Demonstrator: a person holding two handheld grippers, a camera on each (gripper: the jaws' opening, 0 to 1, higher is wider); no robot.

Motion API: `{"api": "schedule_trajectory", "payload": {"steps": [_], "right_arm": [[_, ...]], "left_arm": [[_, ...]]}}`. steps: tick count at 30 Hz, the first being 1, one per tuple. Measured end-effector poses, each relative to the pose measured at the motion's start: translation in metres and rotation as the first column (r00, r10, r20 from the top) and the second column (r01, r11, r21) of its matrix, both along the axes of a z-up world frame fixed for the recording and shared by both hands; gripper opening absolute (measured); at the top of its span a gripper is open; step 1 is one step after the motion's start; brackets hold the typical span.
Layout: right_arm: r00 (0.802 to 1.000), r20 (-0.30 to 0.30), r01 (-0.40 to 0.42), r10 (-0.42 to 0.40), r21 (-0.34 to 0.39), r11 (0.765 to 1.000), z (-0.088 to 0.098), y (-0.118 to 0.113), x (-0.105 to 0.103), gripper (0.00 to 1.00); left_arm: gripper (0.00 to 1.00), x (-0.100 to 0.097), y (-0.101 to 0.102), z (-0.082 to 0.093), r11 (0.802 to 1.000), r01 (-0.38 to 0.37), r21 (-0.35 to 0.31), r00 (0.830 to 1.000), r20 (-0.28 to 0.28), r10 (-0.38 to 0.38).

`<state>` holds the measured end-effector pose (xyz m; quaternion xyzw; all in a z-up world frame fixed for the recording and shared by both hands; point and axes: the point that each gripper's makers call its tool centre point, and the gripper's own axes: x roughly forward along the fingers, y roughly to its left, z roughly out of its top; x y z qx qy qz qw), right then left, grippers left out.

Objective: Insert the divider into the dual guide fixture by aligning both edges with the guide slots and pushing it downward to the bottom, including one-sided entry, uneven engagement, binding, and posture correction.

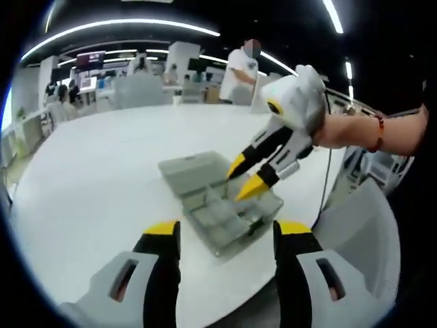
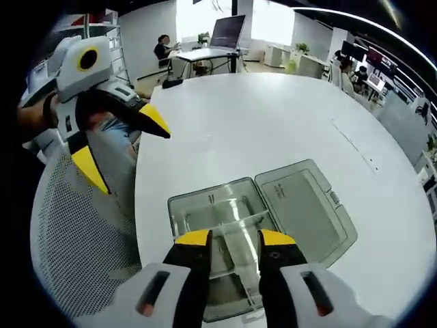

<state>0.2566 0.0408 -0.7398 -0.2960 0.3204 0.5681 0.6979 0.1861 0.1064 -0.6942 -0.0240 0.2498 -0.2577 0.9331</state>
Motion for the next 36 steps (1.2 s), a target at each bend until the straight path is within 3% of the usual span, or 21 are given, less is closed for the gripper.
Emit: {"api": "schedule_trajectory", "payload": {"steps": [10, 19, 23, 25, 36], "right_arm": [[0.997, 0.037, 0.057, -0.061, 0.106, 0.993, 0.030, -0.004, -0.014, 0.23], [0.992, 0.032, 0.118, -0.125, 0.160, 0.980, 0.040, -0.016, -0.032, 0.26], [0.986, 0.053, 0.143, -0.156, 0.192, 0.971, 0.046, -0.019, -0.036, 0.33], [0.986, 0.035, 0.153, -0.163, 0.207, 0.966, 0.047, -0.019, -0.039, 0.33], [0.980, 0.020, 0.184, -0.196, 0.263, 0.947, 0.052, -0.022, -0.042, 0.34]], "left_arm": [[0.54, -0.011, -0.005, 0.001, 1.000, -0.004, -0.004, 1.000, -0.003, 0.004], [0.54, -0.017, 0.000, 0.004, 1.000, -0.006, 0.023, 1.000, -0.010, 0.006], [0.54, -0.020, 0.004, 0.006, 0.999, -0.015, 0.030, 1.000, -0.010, 0.015], [0.54, -0.020, 0.005, 0.006, 0.999, -0.020, 0.036, 1.000, -0.009, 0.021], [0.56, -0.012, 0.027, -0.002, 0.990, -0.121, 0.076, 0.992, -0.039, 0.124]]}}
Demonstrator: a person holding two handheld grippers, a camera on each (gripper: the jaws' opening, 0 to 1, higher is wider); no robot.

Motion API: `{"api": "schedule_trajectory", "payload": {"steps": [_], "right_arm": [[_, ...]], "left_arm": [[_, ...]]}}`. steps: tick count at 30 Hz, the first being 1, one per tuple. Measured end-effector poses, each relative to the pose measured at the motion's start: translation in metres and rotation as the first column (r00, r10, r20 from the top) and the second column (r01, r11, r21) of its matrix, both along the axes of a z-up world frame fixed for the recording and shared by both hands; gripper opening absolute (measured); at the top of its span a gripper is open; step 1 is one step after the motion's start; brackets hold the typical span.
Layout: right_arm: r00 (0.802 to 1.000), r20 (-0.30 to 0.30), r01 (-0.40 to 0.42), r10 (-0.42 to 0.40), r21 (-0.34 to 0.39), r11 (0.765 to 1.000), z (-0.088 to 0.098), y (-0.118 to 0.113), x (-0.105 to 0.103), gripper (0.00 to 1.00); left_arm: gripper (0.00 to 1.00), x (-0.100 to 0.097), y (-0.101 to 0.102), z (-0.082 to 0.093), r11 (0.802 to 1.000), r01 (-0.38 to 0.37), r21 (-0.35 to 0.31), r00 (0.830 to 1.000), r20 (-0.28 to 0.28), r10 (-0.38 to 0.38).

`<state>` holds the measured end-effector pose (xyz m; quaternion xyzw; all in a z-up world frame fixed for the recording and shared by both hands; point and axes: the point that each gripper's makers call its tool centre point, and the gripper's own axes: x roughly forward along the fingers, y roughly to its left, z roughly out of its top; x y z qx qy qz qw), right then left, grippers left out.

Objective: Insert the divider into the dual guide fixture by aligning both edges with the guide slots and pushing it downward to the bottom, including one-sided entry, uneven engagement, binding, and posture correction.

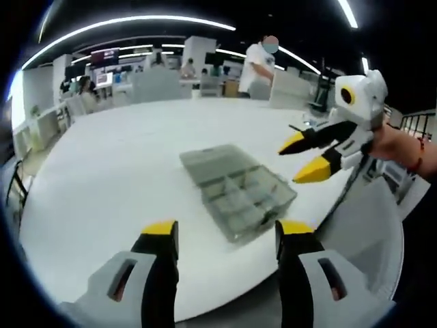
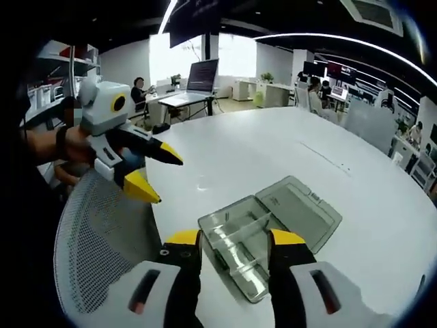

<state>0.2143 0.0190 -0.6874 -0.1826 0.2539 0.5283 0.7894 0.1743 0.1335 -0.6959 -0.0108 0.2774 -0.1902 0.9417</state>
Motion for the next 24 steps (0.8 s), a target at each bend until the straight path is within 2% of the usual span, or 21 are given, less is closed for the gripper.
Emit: {"api": "schedule_trajectory", "payload": {"steps": [5, 8, 15, 17, 24], "right_arm": [[1.000, -0.010, 0.016, -0.016, 0.028, 0.999, 0.001, -0.004, 0.001, 0.34], [1.000, -0.006, 0.022, -0.022, 0.034, 0.999, 0.001, -0.006, 0.003, 0.35], [0.999, -0.021, 0.049, -0.048, 0.069, 0.996, 0.001, -0.006, 0.005, 0.37], [0.997, -0.048, 0.064, -0.060, 0.087, 0.994, -0.001, -0.008, 0.004, 0.37], [0.997, -0.058, 0.065, -0.060, 0.086, 0.994, -0.004, -0.012, 0.001, 0.39]], "left_arm": [[0.56, 0.003, 0.006, -0.004, 1.000, -0.018, -0.008, 1.000, -0.013, 0.018], [0.55, 0.006, 0.015, -0.013, 0.999, -0.053, 0.001, 0.997, -0.051, 0.053], [0.57, 0.013, 0.032, -0.024, 0.991, -0.136, 0.010, 0.986, -0.095, 0.136], [0.57, 0.015, 0.035, -0.026, 0.990, -0.138, 0.022, 0.986, -0.093, 0.140], [0.57, 0.018, 0.048, -0.035, 0.987, -0.155, 0.053, 0.980, -0.120, 0.160]]}}
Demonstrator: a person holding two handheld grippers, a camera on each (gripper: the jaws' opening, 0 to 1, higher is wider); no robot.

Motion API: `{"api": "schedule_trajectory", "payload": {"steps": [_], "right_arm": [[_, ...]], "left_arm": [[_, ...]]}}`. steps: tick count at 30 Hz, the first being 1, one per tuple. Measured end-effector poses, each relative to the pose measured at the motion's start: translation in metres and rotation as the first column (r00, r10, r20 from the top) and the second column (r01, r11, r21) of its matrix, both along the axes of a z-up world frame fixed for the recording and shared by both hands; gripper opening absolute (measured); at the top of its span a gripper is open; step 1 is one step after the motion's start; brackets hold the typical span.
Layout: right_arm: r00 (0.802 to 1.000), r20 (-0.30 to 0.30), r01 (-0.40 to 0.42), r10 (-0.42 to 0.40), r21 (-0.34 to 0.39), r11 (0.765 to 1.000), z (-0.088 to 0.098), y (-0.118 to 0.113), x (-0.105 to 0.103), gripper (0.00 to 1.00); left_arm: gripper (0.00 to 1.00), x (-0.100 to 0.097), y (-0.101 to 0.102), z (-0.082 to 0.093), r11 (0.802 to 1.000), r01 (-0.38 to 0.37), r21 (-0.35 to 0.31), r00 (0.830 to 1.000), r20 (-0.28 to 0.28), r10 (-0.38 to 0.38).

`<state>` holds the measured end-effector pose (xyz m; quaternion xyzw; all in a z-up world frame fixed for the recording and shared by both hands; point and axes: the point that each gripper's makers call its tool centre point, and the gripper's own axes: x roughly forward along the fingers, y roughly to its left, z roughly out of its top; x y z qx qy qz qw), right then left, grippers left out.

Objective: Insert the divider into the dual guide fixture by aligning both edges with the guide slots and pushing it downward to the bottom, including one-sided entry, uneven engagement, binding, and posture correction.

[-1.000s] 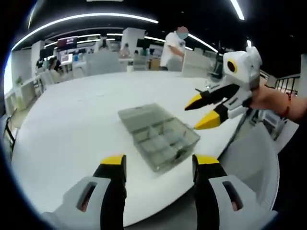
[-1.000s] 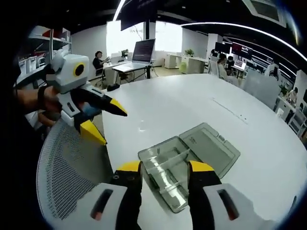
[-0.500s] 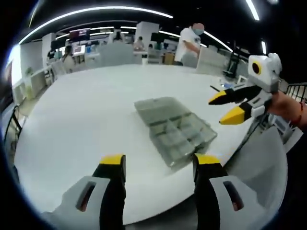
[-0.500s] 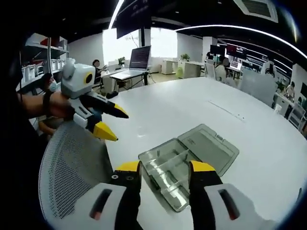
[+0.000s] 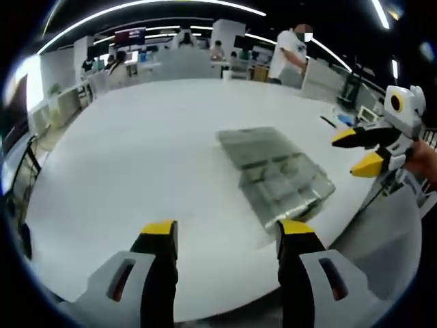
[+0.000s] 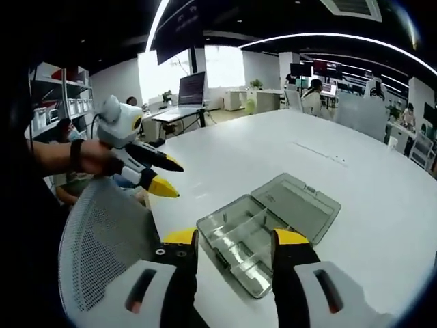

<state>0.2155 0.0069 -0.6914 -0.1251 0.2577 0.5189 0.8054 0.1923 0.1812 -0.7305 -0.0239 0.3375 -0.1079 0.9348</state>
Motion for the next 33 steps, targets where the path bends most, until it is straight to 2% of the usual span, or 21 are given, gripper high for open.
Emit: {"api": "schedule_trajectory", "payload": {"steps": [5, 9, 14, 17, 20, 22, 29, 33], "right_arm": [[0.999, 0.012, 0.030, -0.030, 0.014, 0.999, 0.002, -0.002, 0.003, 0.37], [0.999, -0.007, 0.039, -0.039, 0.031, 0.999, 0.001, -0.001, 0.002, 0.36], [0.999, -0.004, 0.043, -0.043, 0.022, 0.999, 0.001, 0.000, 0.003, 0.35], [0.999, -0.008, 0.052, -0.052, 0.033, 0.998, 0.002, 0.000, 0.003, 0.35], [0.998, -0.015, 0.063, -0.062, 0.030, 0.998, 0.000, -0.001, 0.004, 0.34], [0.997, -0.031, 0.073, -0.072, 0.037, 0.997, 0.000, -0.001, 0.004, 0.34], [0.997, -0.038, 0.071, -0.070, 0.035, 0.997, -0.001, -0.003, 0.001, 0.34], [0.996, -0.043, 0.078, -0.076, 0.032, 0.996, -0.003, -0.004, -0.002, 0.33]], "left_arm": [[0.57, 0.005, 0.011, -0.006, 0.999, -0.025, 0.024, 1.000, -0.014, 0.025], [0.57, 0.008, 0.018, -0.011, 0.998, -0.046, 0.031, 0.998, -0.029, 0.047], [0.56, 0.010, 0.026, -0.027, 0.997, -0.059, 0.053, 0.995, -0.072, 0.063], [0.55, 0.010, 0.030, -0.036, 0.995, -0.094, 0.037, 0.990, -0.102, 0.098], [0.55, 0.014, 0.029, -0.041, 0.993, -0.111, 0.035, 0.989, -0.097, 0.114], [0.55, 0.013, 0.030, -0.047, 0.991, -0.127, 0.042, 0.984, -0.119, 0.131], [0.55, 0.017, 0.039, -0.056, 0.987, -0.134, 0.090, 0.982, -0.124, 0.144], [0.52, 0.018, 0.043, -0.060, 0.983, -0.117, 0.139, 0.983, -0.124, 0.134]]}}
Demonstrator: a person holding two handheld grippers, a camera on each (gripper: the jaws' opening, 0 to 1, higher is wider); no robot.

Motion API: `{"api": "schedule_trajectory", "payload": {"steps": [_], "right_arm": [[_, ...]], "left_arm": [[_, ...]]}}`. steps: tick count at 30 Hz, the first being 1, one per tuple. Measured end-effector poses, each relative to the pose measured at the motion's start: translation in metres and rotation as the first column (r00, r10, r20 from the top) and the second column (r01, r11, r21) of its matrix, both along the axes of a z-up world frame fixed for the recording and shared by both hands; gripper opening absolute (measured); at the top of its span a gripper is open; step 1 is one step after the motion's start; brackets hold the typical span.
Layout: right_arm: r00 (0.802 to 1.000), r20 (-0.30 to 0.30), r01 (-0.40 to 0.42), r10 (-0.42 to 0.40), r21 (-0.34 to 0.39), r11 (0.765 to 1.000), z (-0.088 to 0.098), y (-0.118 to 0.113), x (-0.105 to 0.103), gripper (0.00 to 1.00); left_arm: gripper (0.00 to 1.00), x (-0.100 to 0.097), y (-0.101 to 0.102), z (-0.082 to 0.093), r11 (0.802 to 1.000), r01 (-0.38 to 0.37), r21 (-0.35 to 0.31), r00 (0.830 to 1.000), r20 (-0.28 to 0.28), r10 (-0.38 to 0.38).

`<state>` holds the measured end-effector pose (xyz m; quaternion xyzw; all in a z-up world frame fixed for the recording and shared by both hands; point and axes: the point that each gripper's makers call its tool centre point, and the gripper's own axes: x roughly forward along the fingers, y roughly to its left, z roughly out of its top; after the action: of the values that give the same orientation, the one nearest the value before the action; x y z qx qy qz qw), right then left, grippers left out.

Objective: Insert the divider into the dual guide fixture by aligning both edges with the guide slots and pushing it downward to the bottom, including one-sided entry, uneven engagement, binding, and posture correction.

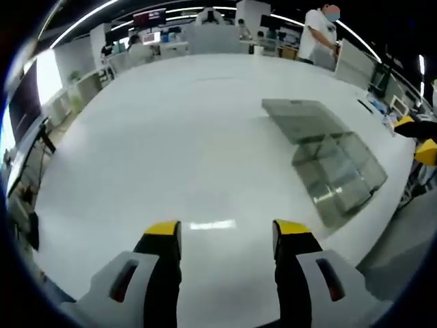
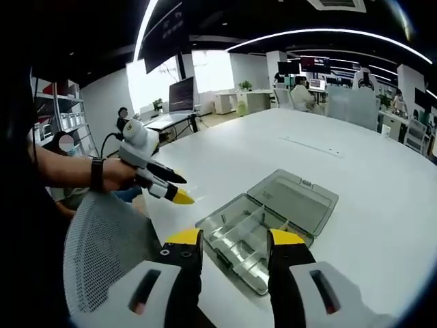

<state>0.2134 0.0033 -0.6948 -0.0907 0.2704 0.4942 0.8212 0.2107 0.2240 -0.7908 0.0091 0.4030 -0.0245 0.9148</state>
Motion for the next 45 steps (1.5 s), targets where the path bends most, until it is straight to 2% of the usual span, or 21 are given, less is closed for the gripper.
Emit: {"api": "schedule_trajectory", "payload": {"steps": [6, 20, 23, 34, 45], "right_arm": [[1.000, -0.011, 0.016, -0.016, 0.011, 1.000, 0.000, -0.001, -0.002, 0.33], [0.999, -0.044, 0.021, -0.020, 0.008, 1.000, -0.008, 0.000, -0.008, 0.33], [0.999, -0.042, 0.017, -0.017, 0.003, 1.000, -0.008, 0.000, -0.007, 0.33], [0.999, -0.032, 0.014, -0.013, 0.009, 1.000, -0.005, 0.001, -0.004, 0.32], [0.999, -0.032, 0.019, -0.018, 0.014, 1.000, -0.004, 0.002, -0.003, 0.32]], "left_arm": [[0.47, 0.000, 0.002, -0.008, 1.000, -0.008, 0.015, 1.000, -0.027, 0.008], [0.39, 0.005, 0.008, -0.018, 1.000, -0.016, 0.020, 0.999, -0.049, 0.017], [0.39, 0.004, 0.009, -0.022, 1.000, -0.014, 0.027, 0.998, -0.069, 0.016], [0.31, 0.011, 0.006, -0.021, 0.999, -0.027, 0.033, 0.997, -0.066, 0.029], [0.30, 0.010, 0.007, -0.020, 0.999, -0.010, 0.040, 0.998, -0.058, 0.012]]}}
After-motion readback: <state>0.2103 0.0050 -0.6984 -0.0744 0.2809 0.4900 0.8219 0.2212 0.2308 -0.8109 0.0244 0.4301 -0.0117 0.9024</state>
